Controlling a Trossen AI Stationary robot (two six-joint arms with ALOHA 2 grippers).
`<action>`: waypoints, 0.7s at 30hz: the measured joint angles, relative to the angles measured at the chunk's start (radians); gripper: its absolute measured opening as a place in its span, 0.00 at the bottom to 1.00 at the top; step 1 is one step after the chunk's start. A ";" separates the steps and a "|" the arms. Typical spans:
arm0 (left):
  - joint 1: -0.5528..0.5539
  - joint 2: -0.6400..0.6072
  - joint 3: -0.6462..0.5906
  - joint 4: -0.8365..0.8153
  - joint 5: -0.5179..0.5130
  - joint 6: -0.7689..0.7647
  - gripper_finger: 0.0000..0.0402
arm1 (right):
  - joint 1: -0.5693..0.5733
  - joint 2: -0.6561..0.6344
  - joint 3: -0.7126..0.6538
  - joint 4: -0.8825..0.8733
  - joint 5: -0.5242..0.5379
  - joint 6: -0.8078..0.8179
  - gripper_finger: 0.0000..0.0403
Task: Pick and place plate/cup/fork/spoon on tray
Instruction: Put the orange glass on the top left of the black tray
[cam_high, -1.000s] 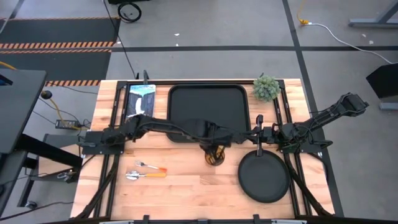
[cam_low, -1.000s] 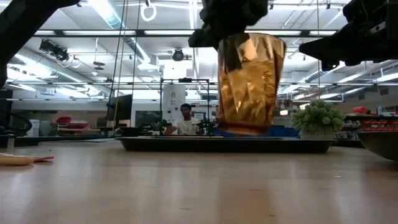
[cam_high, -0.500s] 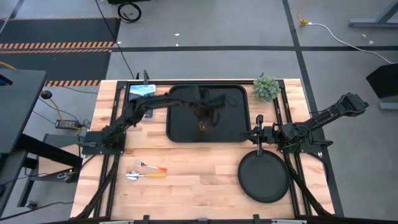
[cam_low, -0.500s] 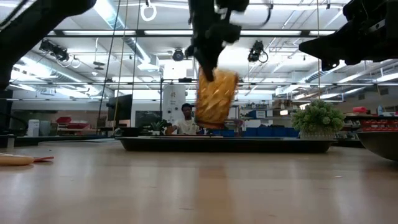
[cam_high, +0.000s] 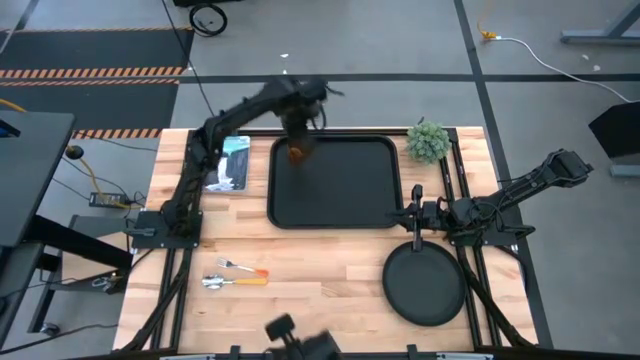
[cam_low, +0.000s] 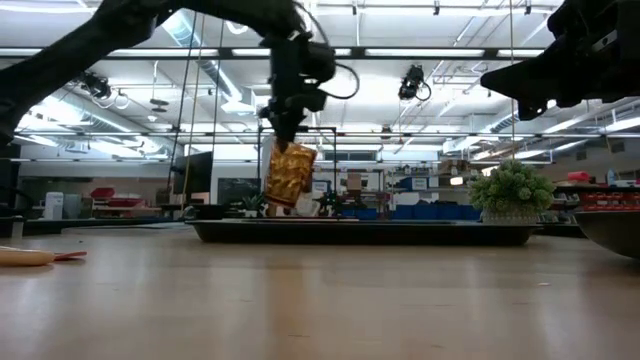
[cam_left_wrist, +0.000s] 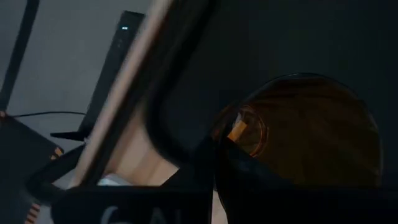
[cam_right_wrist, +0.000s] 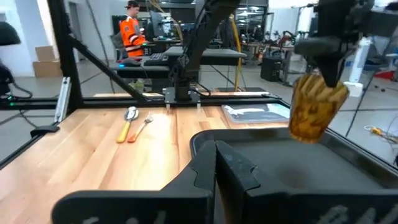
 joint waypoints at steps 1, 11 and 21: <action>0.020 -0.004 0.000 0.002 0.011 0.007 0.03 | 0.000 0.000 0.000 0.000 0.004 0.005 0.04; 0.068 -0.019 -0.039 0.172 0.132 0.113 0.03 | 0.000 0.000 0.000 0.001 0.003 0.114 0.04; 0.097 -0.076 -0.325 0.354 0.204 0.158 0.04 | 0.000 0.000 0.000 0.006 0.000 0.198 0.04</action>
